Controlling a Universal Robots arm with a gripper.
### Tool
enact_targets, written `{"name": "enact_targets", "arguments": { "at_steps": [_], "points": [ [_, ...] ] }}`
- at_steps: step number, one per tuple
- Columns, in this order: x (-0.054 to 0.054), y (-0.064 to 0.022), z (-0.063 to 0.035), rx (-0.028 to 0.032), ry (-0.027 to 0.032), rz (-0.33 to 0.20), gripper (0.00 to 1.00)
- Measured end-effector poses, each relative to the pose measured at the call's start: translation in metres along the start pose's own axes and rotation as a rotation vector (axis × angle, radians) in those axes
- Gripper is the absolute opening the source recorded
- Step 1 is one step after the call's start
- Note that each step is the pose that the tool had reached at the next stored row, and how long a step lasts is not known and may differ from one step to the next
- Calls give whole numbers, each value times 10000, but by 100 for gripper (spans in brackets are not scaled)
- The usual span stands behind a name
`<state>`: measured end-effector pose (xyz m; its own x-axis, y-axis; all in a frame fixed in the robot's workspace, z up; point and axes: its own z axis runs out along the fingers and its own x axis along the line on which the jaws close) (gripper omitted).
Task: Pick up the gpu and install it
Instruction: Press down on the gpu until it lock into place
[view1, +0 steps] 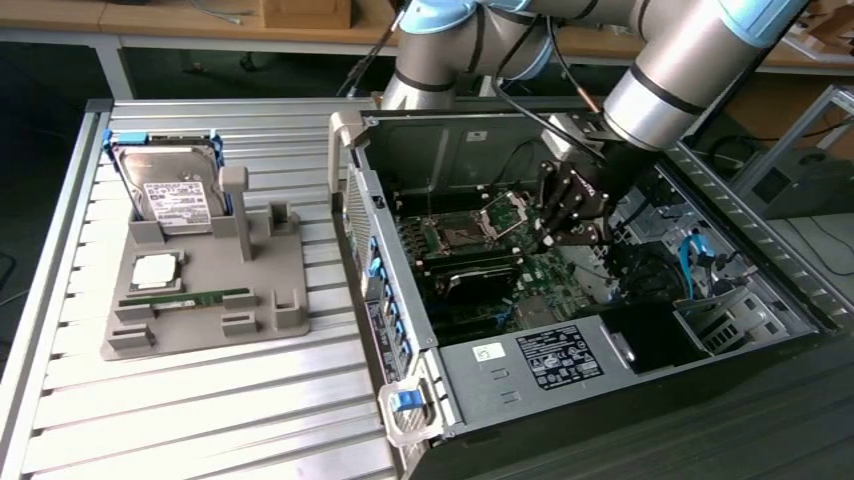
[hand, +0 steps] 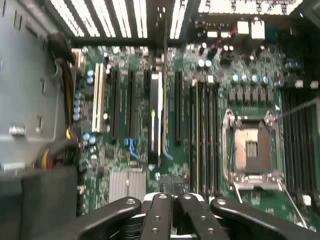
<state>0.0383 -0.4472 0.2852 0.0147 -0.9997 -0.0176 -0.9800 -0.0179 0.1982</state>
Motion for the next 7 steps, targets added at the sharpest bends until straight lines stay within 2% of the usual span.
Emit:
{"name": "enact_targets", "arguments": {
  "at_steps": [7],
  "points": [
    [0, 0, 0, -1, 0, 1, 11]
  ]
}}
